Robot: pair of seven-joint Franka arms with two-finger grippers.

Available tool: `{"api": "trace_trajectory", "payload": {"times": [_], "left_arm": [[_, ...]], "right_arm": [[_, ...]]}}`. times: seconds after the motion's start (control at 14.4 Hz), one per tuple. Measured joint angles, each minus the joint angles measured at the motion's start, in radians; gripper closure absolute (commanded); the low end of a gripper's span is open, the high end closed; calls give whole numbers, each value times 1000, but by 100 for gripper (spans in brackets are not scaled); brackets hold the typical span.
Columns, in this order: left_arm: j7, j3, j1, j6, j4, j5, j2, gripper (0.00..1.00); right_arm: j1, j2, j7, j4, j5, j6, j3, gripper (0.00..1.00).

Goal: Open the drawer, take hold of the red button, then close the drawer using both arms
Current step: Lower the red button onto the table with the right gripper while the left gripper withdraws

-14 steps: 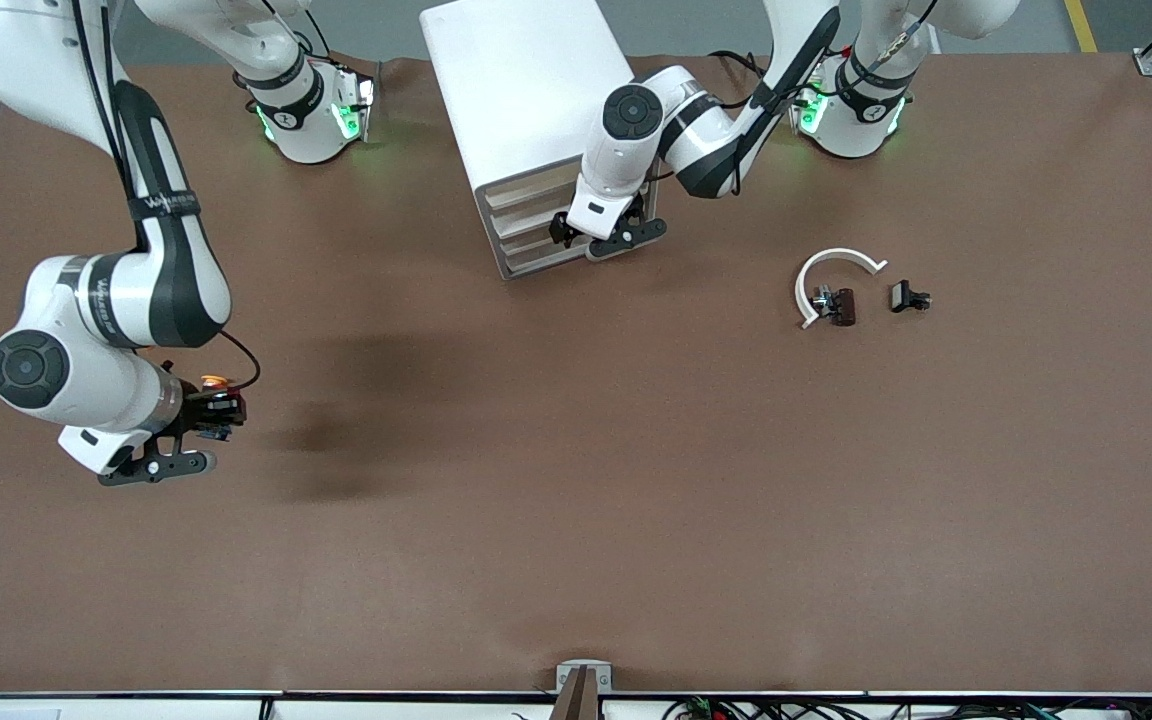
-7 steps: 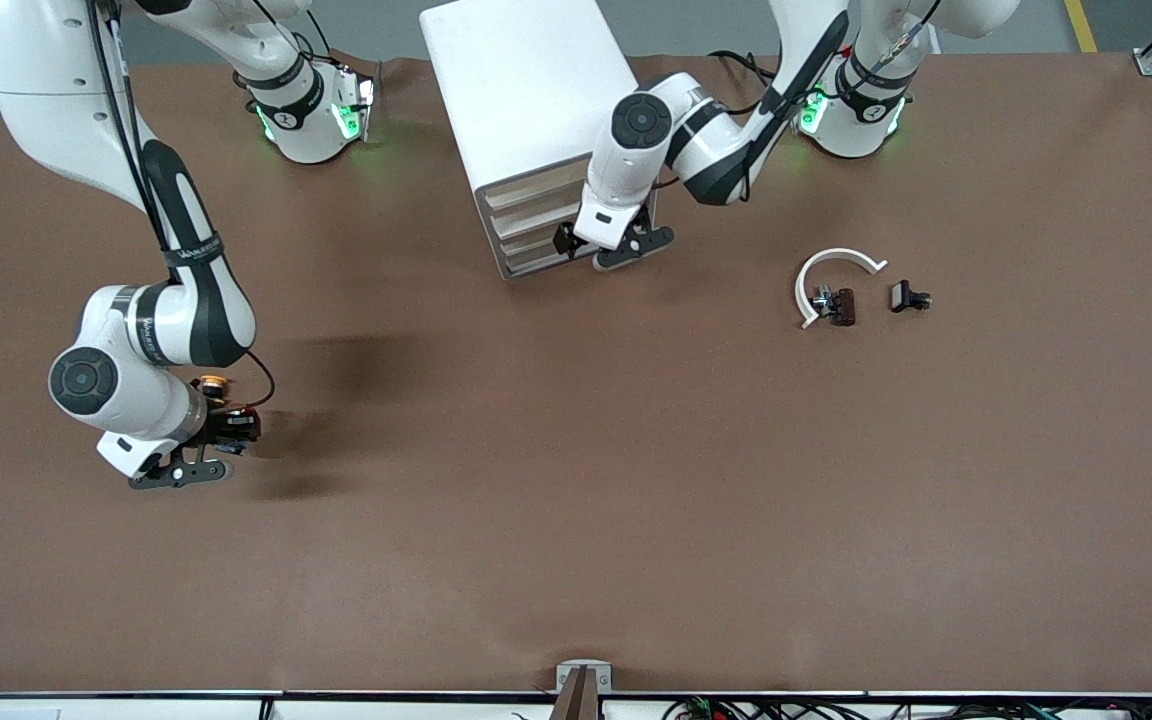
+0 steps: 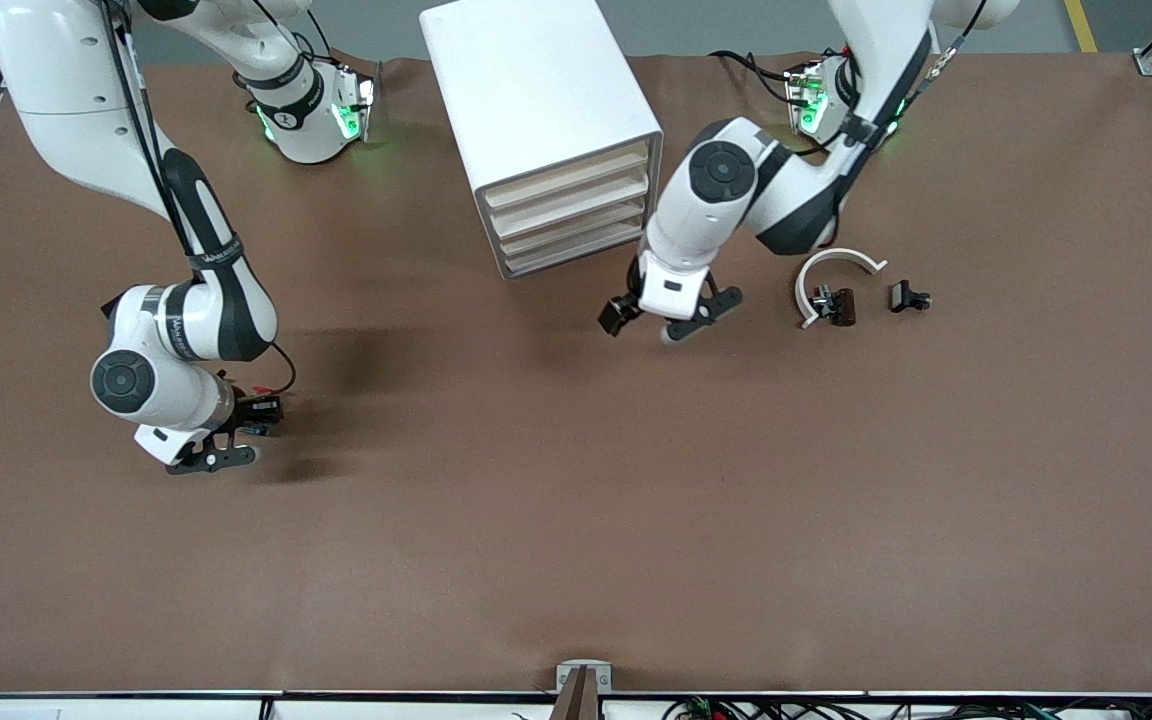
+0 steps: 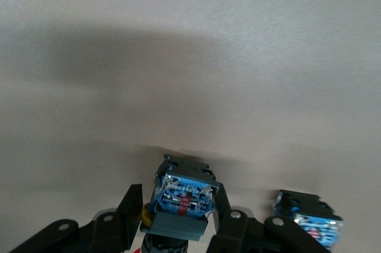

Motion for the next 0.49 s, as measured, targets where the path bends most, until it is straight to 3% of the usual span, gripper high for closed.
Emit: {"api": "trace_trajectory", "payload": {"times": [0.28,0.42,0.49], "left_arm": [[55,0,114,-69,64,58,-9,0],[141,0,173,-106,74,60,-26,0],[190,0,206,-127,77,60,-42,0]], "right_arm": [[14,0,0,-9,0,11,2,84],[15,0,0,-10,0,12,2,57],[15,0,0,-11,0,12,1,27]]}}
